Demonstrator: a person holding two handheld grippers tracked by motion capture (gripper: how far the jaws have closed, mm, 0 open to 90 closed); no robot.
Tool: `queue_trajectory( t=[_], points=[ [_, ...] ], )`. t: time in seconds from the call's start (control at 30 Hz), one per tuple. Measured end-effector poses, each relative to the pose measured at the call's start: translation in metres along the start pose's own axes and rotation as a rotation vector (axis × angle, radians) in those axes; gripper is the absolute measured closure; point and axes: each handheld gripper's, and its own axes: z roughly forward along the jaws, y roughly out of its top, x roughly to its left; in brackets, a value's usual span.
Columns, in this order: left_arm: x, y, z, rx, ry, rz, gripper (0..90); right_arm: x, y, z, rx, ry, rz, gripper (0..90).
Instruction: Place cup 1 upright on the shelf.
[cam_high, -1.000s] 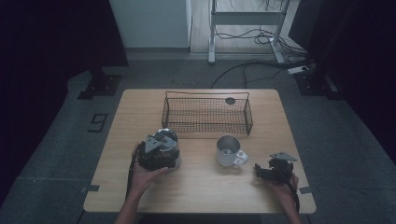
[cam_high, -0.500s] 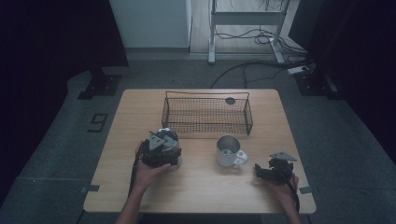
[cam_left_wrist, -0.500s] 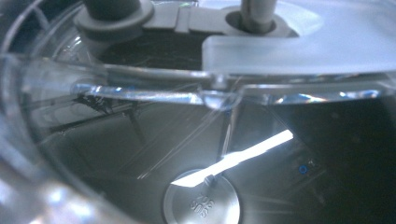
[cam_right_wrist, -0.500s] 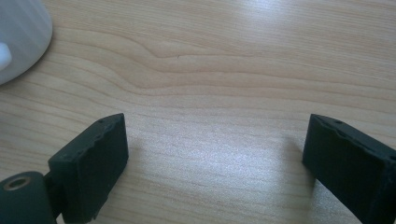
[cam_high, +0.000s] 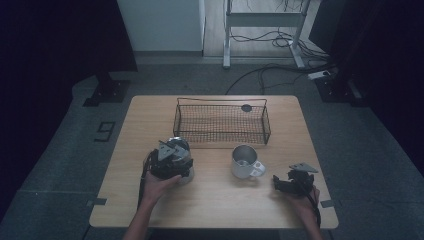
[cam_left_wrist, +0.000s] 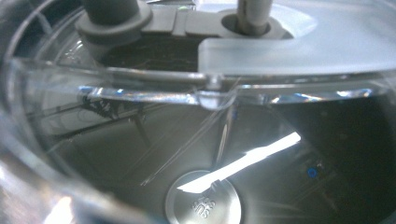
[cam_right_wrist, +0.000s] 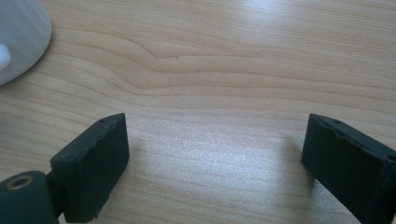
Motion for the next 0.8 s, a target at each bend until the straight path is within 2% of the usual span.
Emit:
queue_trajectory(
  t=[0.43,0.8],
  points=[
    [0.001,0.022,-0.021,-0.035,-0.018,0.005,4.2,0.000,0.000,0.000,0.000,0.000,0.000,7.3],
    [0.003,0.038,-0.023,-0.042,-0.029,0.005,4.2,0.000,0.000,0.000,0.000,-0.001,0.001,7.3]
  ],
)
